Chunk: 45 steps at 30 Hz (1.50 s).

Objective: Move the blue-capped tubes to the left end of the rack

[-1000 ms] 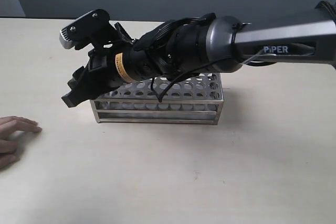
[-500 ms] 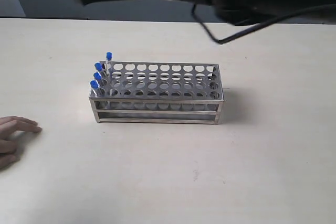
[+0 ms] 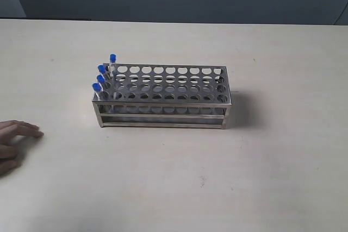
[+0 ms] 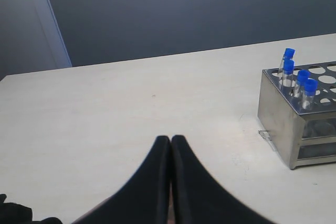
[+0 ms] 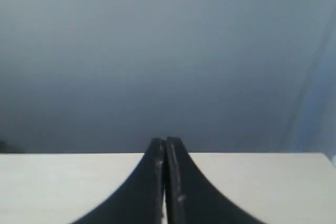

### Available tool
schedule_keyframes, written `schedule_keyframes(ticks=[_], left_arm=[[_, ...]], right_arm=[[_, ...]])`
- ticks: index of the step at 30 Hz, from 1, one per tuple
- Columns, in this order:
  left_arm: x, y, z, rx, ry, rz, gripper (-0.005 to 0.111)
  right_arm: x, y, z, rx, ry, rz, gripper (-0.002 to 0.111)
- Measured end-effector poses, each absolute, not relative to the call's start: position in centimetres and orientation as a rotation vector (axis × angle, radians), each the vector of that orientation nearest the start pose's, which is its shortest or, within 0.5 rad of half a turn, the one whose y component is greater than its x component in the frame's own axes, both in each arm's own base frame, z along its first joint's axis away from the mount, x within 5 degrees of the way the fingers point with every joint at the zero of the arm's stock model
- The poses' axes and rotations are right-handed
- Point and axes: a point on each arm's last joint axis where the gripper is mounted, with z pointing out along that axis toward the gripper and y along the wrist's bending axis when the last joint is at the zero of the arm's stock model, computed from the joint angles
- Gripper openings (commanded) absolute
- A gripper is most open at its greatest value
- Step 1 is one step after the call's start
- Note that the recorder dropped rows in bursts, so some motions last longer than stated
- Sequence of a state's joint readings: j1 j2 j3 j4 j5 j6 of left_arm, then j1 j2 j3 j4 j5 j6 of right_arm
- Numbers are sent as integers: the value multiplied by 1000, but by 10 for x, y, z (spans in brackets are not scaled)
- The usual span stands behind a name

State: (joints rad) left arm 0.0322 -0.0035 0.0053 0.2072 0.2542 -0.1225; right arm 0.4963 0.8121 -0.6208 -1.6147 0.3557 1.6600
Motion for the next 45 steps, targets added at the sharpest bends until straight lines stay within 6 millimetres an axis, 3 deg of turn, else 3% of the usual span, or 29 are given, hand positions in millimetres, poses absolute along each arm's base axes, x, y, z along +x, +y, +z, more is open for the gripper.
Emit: schedule_keyframes(ticks=[2,4,8,9,13,24,26,33,39,42,45], left_arm=[[55,6,189,2,1736,126,1],[55,6,189,2,1736,126,1],[55,6,189,2,1736,126,1],[55,6,189,2,1736,126,1],[55,6,189,2,1736,126,1],[55,6,189,2,1736,126,1],[55,6,189,2,1736,126,1],[55,6,189,2,1736,126,1],[55,6,189,2,1736,126,1],[55,6,189,2,1736,126,1],[55,6,189,2,1736,126,1]], right_arm=[[149,35,329,36,1671,89,-1],[132,15,318,283,1709,113,-1],[87,-17,282,1013,1918,161,-1],[78,-17,274,1119,1973,182,-1],[58,-21,268,1256,2015,247,-1],[58,-35,281,1173,1857,167,-1],[64,-33,287,1018,1846,172,-1],[80,4,322,145,1701,276,-1],[76,26,316,-348,1697,210,-1],[77,33,307,-427,1595,234,-1],[76,32,284,-358,1535,270,-1]])
